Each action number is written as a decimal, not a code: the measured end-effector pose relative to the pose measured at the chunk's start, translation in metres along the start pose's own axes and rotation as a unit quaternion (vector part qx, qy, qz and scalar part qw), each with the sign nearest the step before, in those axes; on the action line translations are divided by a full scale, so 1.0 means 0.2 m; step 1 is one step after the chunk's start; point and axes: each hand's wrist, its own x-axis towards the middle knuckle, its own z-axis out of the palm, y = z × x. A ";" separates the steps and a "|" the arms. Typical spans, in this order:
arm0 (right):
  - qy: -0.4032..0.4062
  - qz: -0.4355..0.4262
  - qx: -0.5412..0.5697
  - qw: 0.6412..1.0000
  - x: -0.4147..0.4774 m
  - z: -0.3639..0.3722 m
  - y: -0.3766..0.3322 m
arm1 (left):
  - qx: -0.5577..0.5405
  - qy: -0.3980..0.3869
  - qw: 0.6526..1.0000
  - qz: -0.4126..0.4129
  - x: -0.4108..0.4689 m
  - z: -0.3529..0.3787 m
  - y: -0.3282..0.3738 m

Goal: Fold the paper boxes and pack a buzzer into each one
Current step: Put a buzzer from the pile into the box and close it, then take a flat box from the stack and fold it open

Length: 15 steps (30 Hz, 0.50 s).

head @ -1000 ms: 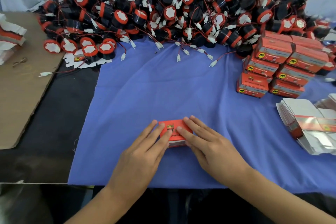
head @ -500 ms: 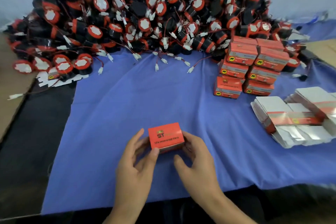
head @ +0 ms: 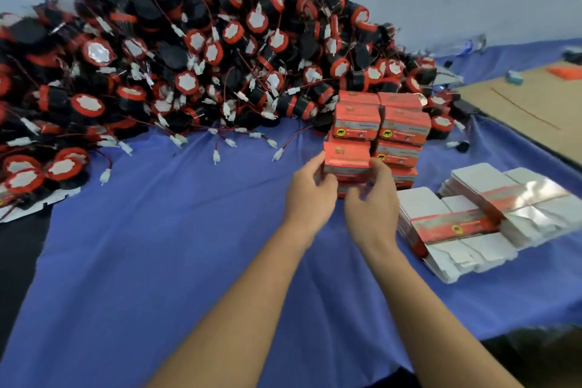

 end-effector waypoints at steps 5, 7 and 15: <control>-0.014 0.001 -0.039 0.999 0.07 0.02 0.12 | 0.025 0.005 1.000 -0.018 0.07 0.06 -0.16; -0.024 -0.005 -0.049 0.998 0.07 0.02 0.14 | 0.013 -0.004 1.000 -0.013 0.07 0.06 -0.16; 0.106 -0.041 -0.085 0.990 -0.11 -0.24 0.14 | -0.079 0.243 0.965 0.054 -0.21 0.24 0.10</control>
